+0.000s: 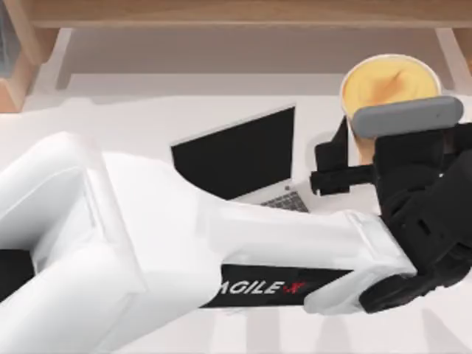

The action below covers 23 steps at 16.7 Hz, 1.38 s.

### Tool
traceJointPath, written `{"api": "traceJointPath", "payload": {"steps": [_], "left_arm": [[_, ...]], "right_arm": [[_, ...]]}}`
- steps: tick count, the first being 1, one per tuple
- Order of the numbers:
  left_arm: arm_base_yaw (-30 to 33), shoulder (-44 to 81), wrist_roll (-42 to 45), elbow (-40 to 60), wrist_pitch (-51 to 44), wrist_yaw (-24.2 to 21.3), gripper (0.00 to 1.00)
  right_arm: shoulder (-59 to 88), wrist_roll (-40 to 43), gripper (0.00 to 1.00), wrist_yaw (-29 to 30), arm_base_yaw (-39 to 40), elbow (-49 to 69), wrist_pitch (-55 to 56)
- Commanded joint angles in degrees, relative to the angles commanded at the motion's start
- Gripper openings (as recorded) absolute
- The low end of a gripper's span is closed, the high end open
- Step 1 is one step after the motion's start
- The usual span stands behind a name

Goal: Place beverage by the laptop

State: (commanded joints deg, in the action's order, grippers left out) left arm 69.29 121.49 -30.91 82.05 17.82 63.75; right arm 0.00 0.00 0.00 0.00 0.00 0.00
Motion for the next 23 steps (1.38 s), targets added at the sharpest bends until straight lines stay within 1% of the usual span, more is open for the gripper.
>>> {"api": "traceJointPath", "payload": {"steps": [3, 5, 10, 18, 20, 23], "left_arm": [[3.38, 3.13, -1.18, -1.28, -5.3, 2.94, 0.0], [4.44, 4.06, -1.34, -1.85, -6.51, 3.46, 0.0], [4.22, 3.96, -1.22, -1.76, -6.46, 3.45, 0.0], [4.06, 4.23, 1.59, -2.29, -4.43, 8.59, 0.0], [3.77, 3.15, 1.97, -2.96, -2.91, 8.35, 0.0], [3.27, 2.14, 1.49, -3.98, -1.05, 6.25, 0.0]], "right_arm": [[0.0, 0.0, 1.0, 0.0, 0.0, 0.0, 0.0], [0.0, 0.0, 1.0, 0.0, 0.0, 0.0, 0.0], [0.0, 0.0, 1.0, 0.0, 0.0, 0.0, 0.0], [0.0, 0.0, 1.0, 0.0, 0.0, 0.0, 0.0], [0.0, 0.0, 1.0, 0.0, 0.0, 0.0, 0.0], [0.0, 0.0, 1.0, 0.0, 0.0, 0.0, 0.0]]}}
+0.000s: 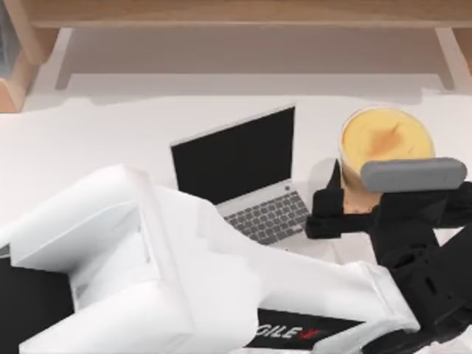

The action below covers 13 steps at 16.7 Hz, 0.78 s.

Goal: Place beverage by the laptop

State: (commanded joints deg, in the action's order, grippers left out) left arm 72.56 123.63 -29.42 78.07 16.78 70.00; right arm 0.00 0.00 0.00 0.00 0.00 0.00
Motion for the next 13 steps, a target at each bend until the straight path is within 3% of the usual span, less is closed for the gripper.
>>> {"api": "traceJointPath", "payload": {"steps": [12, 13], "left_arm": [[1.16, 5.6, -2.83, 0.4, -0.06, -2.85, 0.0], [1.16, 5.6, -2.83, 0.4, -0.06, -2.85, 0.08]], "right_arm": [[0.0, 0.0, 1.0, 0.0, 0.0, 0.0, 0.0], [0.0, 0.0, 1.0, 0.0, 0.0, 0.0, 0.0]]}}
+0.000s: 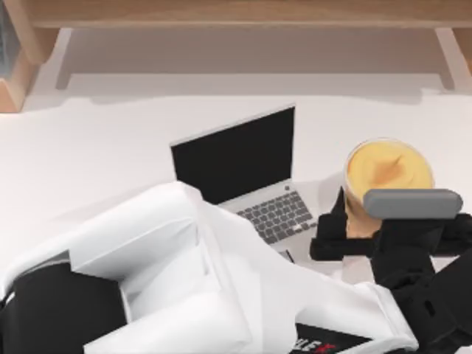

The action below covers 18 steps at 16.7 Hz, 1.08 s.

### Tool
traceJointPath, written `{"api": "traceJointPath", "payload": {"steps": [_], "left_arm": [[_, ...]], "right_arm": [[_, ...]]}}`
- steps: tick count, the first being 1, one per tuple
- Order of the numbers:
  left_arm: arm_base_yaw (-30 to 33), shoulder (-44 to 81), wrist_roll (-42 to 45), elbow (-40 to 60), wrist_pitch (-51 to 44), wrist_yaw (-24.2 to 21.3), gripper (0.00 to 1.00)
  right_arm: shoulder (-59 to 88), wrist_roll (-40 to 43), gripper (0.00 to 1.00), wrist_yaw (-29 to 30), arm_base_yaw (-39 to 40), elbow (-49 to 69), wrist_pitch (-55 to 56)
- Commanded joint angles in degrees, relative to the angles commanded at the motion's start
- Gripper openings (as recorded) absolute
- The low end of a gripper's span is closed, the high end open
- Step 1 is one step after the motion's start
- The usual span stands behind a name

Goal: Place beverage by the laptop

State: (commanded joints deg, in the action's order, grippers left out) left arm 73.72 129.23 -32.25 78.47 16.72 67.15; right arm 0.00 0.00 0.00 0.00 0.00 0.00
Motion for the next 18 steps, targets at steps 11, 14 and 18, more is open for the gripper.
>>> {"api": "traceJointPath", "payload": {"steps": [11, 14, 18], "left_arm": [[0.0, 0.0, 0.0, 0.0, 0.0, 0.0, 0.9], [0.0, 0.0, 0.0, 0.0, 0.0, 0.0, 1.0], [0.0, 0.0, 0.0, 0.0, 0.0, 0.0, 1.0]], "right_arm": [[0.0, 0.0, 1.0, 0.0, 0.0, 0.0, 0.0], [0.0, 0.0, 1.0, 0.0, 0.0, 0.0, 0.0], [0.0, 0.0, 1.0, 0.0, 0.0, 0.0, 0.0]]}}
